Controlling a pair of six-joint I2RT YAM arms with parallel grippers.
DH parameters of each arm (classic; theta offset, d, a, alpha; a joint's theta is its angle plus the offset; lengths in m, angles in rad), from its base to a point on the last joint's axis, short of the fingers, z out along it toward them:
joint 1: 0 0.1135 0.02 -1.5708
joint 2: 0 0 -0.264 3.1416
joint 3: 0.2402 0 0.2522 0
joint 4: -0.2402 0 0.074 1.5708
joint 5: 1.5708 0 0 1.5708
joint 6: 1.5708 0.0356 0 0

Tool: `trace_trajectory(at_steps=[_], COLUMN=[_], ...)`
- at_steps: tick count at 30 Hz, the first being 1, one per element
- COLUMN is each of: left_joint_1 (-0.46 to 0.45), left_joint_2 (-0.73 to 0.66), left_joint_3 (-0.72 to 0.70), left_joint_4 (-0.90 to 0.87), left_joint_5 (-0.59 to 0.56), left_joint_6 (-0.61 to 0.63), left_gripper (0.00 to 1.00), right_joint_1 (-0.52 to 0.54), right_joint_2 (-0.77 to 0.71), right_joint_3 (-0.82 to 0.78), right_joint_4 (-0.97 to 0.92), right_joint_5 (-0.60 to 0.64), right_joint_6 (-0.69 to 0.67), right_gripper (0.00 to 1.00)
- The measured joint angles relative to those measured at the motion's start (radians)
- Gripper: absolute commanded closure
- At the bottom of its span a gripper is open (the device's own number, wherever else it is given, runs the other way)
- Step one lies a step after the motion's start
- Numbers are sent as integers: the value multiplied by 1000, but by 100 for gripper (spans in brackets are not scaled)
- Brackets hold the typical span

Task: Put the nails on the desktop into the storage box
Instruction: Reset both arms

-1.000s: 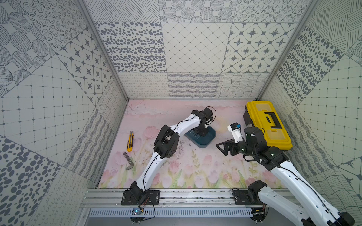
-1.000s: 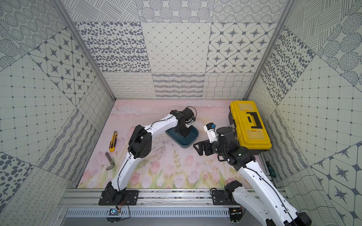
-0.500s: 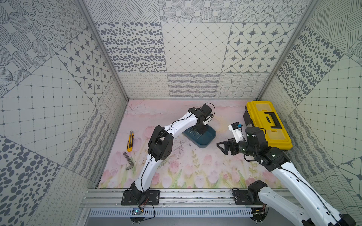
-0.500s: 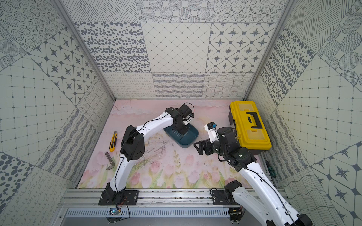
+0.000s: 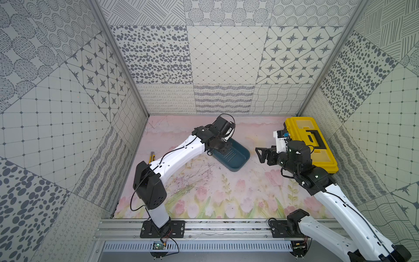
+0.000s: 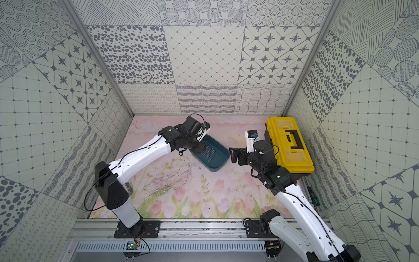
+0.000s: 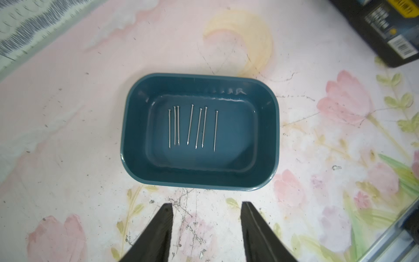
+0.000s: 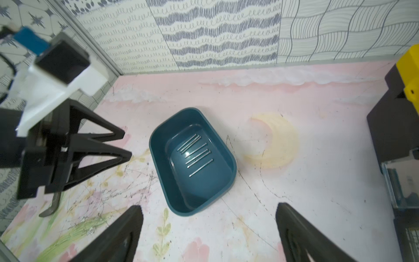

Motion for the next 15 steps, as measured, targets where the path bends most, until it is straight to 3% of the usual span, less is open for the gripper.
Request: trace_trajectory(at_steps=[2,6,7,9,15], left_joint_1=[11,36,39,45,50], left_joint_2=[-80,-256,-296,-392,-632], left_joint_3=[-70,-222,-257,-342,-589], left_joint_4=[29,90,107,155,335], left_joint_5=[-18,-91,-112,-158,-245], left_joint_6=[-22,-76,-87,-101,-51], left_gripper=[44,21,21,1,1], right_joint_1=[0,0,0,-1,-17], right_joint_2=[0,-2,7,40,160], right_joint_3=[-22,-66,-65,-56,-43], right_joint_4=[81,199,213,237,310], right_joint_5=[5,17,29,62,156], right_joint_6=[3,-38,-49,-78,-195], right_gripper=[3,3,3,3,3])
